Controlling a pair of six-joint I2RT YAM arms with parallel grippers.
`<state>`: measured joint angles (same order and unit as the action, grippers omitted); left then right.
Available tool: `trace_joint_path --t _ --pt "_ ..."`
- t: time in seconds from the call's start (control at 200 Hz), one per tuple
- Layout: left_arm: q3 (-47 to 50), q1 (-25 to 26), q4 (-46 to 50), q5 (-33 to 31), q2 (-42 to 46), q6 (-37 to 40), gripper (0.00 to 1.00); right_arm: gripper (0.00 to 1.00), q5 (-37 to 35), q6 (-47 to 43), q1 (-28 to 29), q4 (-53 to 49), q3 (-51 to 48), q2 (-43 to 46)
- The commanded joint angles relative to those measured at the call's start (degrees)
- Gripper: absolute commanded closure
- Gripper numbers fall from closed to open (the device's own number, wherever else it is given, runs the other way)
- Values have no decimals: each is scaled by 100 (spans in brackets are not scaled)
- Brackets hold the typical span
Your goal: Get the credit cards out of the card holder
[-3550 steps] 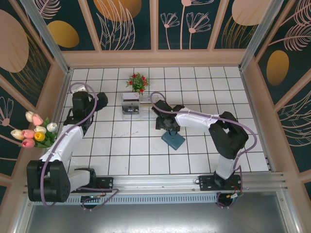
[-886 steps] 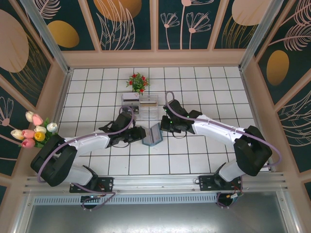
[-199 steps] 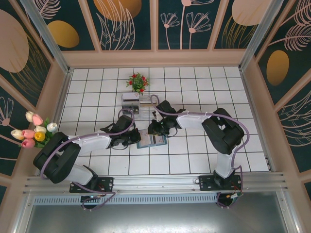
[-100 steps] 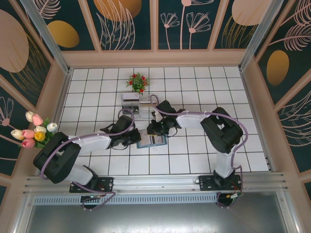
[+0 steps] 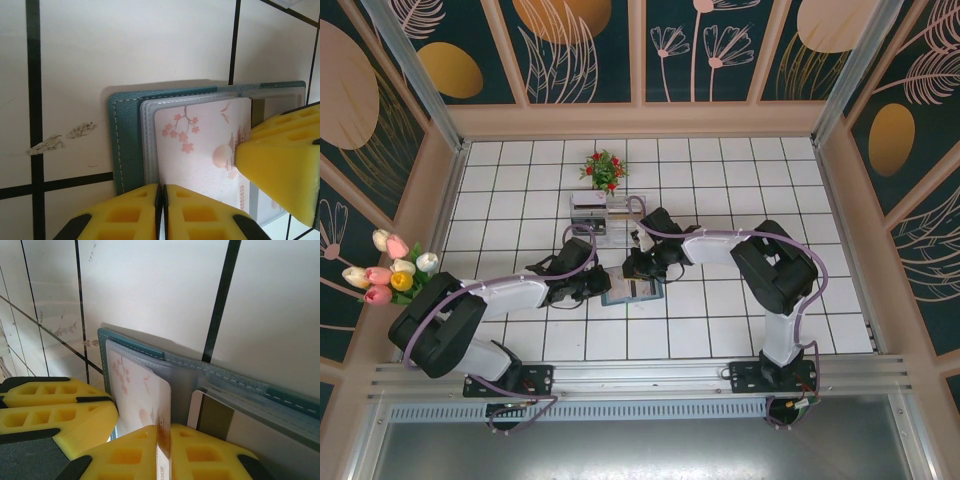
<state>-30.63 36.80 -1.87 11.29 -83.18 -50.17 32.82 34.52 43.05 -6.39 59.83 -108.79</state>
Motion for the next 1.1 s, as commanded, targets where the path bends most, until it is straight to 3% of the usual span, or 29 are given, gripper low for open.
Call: trace_joint_path --t 0.0,0.601,0.846,1.096 --pt "198 -14 424 -245 -32 55 85 85 -208 -204 -16 -377 -191 74" --pt "216 -8 438 -252 -34 69 86 86 -284 -289 -96 -489 -274 234" --pt "231 -13 429 -241 -46 69 86 80 -131 -116 -86 -277 -274 554" --pt "233 -14 415 -232 -51 58 86 73 -657 123 101 -659 -122 1025"
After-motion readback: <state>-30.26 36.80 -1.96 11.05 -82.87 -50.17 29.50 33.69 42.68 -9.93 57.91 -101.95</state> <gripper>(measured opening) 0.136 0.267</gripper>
